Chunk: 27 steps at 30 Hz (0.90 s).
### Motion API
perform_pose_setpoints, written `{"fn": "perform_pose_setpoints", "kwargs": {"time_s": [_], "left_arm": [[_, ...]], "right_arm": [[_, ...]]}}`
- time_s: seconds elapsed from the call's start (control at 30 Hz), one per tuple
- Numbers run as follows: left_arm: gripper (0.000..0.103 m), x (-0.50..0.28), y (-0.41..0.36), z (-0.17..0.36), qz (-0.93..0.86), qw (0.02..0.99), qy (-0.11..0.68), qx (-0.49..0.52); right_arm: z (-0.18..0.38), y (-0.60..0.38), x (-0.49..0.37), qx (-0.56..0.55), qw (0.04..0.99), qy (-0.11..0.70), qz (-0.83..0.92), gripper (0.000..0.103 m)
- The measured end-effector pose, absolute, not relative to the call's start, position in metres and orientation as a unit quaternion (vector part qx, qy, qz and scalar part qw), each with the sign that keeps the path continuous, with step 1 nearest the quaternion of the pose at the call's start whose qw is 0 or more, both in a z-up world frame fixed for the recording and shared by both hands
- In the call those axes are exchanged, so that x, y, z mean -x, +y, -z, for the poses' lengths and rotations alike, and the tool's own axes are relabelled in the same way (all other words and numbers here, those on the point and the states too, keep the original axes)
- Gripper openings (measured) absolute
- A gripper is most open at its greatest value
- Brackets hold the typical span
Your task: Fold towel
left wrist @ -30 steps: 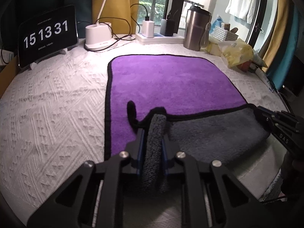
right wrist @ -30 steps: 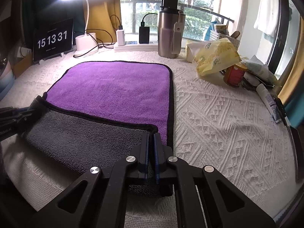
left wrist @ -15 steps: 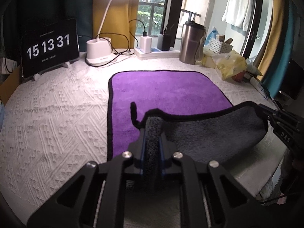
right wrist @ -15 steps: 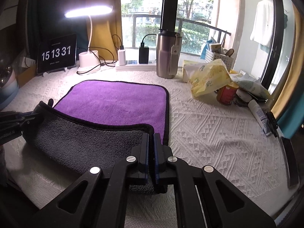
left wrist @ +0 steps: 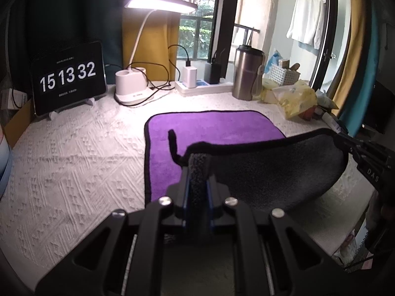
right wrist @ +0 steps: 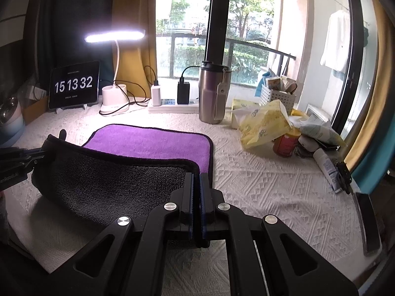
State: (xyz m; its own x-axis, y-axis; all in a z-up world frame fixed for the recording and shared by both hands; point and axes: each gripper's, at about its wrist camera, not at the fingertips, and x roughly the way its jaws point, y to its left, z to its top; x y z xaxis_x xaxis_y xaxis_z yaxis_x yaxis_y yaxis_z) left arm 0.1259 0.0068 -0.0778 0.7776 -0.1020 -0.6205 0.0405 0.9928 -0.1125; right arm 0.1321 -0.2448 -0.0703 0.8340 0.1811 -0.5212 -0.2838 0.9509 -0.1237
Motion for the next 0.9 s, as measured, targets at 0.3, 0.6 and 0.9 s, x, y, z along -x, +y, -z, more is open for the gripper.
{"fn": "perform_pose_setpoints", "kwargs": {"time_s": [0.3,0.6,0.9], "left_arm": [[0.012,-0.130,0.009,0.063,0.036,0.949,0.310,0.041],[0.012,-0.136,0.010,0.053,0.032,0.954,0.294,0.039],[0.012,-0.146,0.013,0.044,0.030,0.960,0.277,0.036]], "right_arm": [[0.056,-0.244,-0.136,0.097,0.959,0.239,-0.121,0.005],[0.045,-0.243,-0.146,0.097,0.963,0.222,-0.121,0.005],[0.037,-0.241,-0.157,0.097,0.966,0.209,-0.119,0.005]]}}
